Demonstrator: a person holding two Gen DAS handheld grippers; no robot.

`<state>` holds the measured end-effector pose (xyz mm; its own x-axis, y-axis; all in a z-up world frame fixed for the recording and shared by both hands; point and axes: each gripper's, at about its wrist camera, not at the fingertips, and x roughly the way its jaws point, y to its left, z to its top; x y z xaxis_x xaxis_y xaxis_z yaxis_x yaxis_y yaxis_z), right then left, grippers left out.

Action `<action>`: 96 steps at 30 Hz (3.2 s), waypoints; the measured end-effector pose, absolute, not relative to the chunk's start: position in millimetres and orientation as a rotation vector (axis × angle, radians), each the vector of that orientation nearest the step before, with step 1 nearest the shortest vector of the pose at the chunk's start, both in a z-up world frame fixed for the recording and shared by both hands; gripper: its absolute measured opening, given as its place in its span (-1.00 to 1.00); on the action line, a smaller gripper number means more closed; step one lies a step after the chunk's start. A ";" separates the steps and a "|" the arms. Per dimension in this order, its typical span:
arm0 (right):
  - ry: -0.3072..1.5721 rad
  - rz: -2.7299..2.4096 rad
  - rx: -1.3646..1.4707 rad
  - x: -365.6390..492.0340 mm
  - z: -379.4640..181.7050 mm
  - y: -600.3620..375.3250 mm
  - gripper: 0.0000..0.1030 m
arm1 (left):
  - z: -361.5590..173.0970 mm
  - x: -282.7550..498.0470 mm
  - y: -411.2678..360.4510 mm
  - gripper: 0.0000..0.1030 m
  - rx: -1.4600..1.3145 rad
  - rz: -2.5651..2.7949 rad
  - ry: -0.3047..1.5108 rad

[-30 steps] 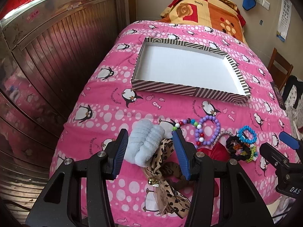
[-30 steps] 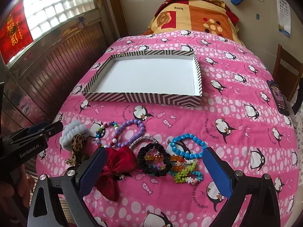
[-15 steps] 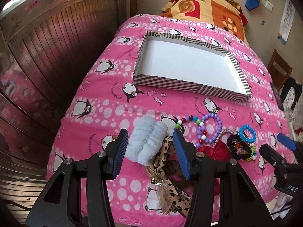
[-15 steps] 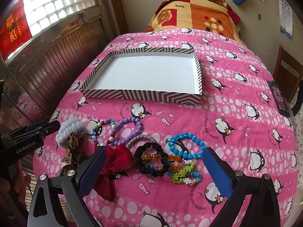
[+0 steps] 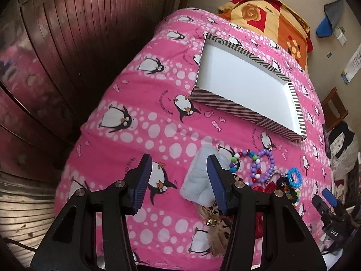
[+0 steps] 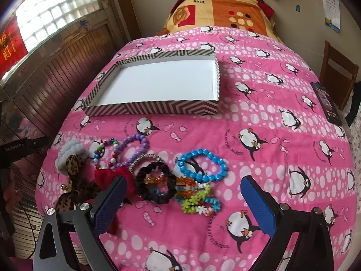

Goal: Organize jewelry
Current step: 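Grasp the white fluffy scrunchie with the left tool while the right tool grasps the blue bead bracelet, then carry both items into the striped box and open both tools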

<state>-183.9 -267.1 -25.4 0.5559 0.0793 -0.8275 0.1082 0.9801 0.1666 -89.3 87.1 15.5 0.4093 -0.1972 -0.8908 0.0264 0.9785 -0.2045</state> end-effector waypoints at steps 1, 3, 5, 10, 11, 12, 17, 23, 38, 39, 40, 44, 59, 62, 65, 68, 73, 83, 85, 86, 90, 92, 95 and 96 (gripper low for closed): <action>0.986 -0.016 0.208 -183.8 -26.4 -268.2 0.90 | 14.9 -90.1 85.5 -0.03 -0.164 -0.143 1.146; 0.991 -0.018 0.204 -183.5 -28.8 -270.2 0.90 | 11.1 -91.6 80.1 -0.03 -0.159 -0.161 1.165; 0.998 -0.025 0.200 -183.5 -31.9 -273.5 0.87 | 4.8 -91.1 74.4 -0.02 -0.169 -0.179 1.190; 1.022 -0.069 0.218 -179.4 -44.2 -293.7 0.60 | -8.2 -88.2 63.3 0.00 -0.163 -0.183 1.216; 1.024 -0.076 0.221 -177.6 -46.6 -298.1 0.57 | -12.4 -85.9 61.7 0.00 -0.160 -0.179 1.228; 1.026 -0.083 0.221 -174.9 -49.2 -302.5 0.54 | -15.4 -83.9 61.2 0.00 -0.163 -0.177 1.236; 1.077 -0.087 0.227 -154.4 -71.6 -320.4 0.05 | -27.9 -74.5 63.6 0.00 -0.210 -0.178 1.265; 1.131 -0.051 0.175 -133.7 -97.8 -318.1 -0.09 | -35.1 -70.7 57.7 -0.20 -0.213 -0.210 1.275; 1.013 -0.012 0.124 -121.2 -55.1 -314.5 -0.85 | 4.3 -58.7 67.0 -0.80 -0.180 -0.233 1.166; 1.001 -0.013 0.122 -120.7 -49.3 -313.8 -0.85 | 7.2 -58.4 69.2 -0.81 -0.187 -0.230 1.159; 0.988 -0.011 0.122 -120.5 -44.2 -312.3 -0.85 | 10.5 -58.1 71.1 -0.81 -0.191 -0.233 1.152; 0.953 0.003 0.126 -124.1 -27.7 -308.0 -0.85 | 26.9 -57.6 73.9 -0.82 -0.188 -0.240 1.114; 0.868 0.097 0.096 -60.3 17.6 -286.8 -0.85 | 62.3 7.7 30.4 -0.82 -0.111 -0.236 1.005; 0.893 0.118 0.103 -40.1 9.1 -285.3 -0.85 | 55.1 31.6 22.2 -0.82 -0.108 -0.217 1.015; 0.935 0.131 0.116 -20.5 -6.8 -288.1 -0.85 | 43.1 52.8 13.3 -0.82 -0.104 -0.201 1.036; 0.983 0.134 0.137 -6.4 -26.2 -294.8 -0.85 | 26.9 68.3 4.7 -0.82 -0.093 -0.186 1.064; 1.085 0.074 0.129 12.7 -61.0 -313.7 -0.85 | -3.6 84.3 -3.6 -0.82 -0.071 -0.149 1.125; 1.125 0.067 0.123 20.5 -81.2 -320.0 -0.84 | -22.4 93.5 -7.8 -0.81 -0.012 -0.105 1.142; 1.122 0.068 0.145 21.1 -81.9 -321.3 -0.79 | -21.5 92.7 -8.8 -0.74 0.003 -0.103 1.134; 1.115 0.065 0.154 19.0 -80.4 -322.4 -0.69 | -20.9 92.3 -9.7 -0.73 0.013 -0.099 1.131; 1.057 0.068 0.185 5.2 -66.1 -325.1 -0.35 | -16.9 89.3 -9.6 -0.19 0.016 -0.102 1.119; 1.034 0.057 0.189 -2.7 -58.2 -326.4 -0.24 | -12.6 84.4 -9.1 -0.09 0.003 -0.114 1.113; 1.002 0.053 0.215 -16.5 -46.6 -329.4 -0.24 | -2.8 72.4 -12.4 -0.09 0.053 -0.097 1.079; 0.989 0.050 0.223 -21.5 -42.8 -330.2 -0.24 | -0.3 68.8 -13.3 -0.09 0.067 -0.099 1.072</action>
